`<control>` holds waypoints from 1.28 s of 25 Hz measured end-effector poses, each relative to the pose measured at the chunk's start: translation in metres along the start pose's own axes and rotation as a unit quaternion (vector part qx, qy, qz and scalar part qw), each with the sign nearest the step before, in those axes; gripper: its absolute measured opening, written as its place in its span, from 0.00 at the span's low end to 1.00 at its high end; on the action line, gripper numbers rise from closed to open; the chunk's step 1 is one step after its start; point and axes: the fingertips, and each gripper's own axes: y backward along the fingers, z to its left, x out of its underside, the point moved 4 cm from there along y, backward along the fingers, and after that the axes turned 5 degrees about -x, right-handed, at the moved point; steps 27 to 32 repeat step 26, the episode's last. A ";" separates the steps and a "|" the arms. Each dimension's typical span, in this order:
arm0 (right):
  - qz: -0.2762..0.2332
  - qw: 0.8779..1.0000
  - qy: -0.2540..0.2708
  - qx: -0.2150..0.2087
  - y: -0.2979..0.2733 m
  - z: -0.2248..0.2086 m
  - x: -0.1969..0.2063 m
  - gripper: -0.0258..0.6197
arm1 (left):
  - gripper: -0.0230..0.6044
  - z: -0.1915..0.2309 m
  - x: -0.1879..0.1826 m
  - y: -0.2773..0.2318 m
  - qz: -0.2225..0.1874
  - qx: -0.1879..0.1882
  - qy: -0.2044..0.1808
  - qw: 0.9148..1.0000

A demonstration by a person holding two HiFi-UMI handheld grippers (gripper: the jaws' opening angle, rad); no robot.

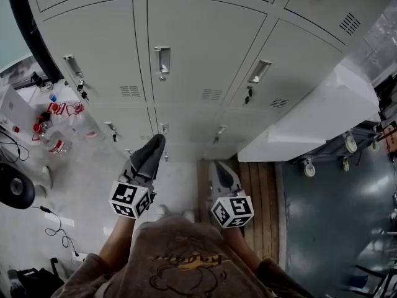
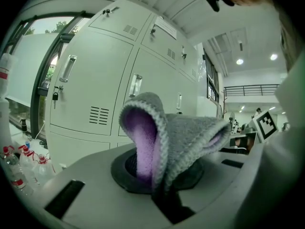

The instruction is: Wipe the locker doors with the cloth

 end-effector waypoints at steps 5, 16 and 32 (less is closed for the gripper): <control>0.002 1.000 0.000 -0.007 -0.001 0.005 0.000 0.04 | 0.10 -0.003 0.000 0.003 0.001 0.006 -0.001 1.000; 0.004 1.000 0.005 -0.013 0.001 0.009 0.000 0.04 | 0.10 -0.009 -0.001 0.008 0.003 0.010 0.000 1.000; 0.002 1.000 0.006 -0.017 0.002 0.009 -0.003 0.04 | 0.10 -0.013 -0.002 0.010 0.005 0.011 -0.002 1.000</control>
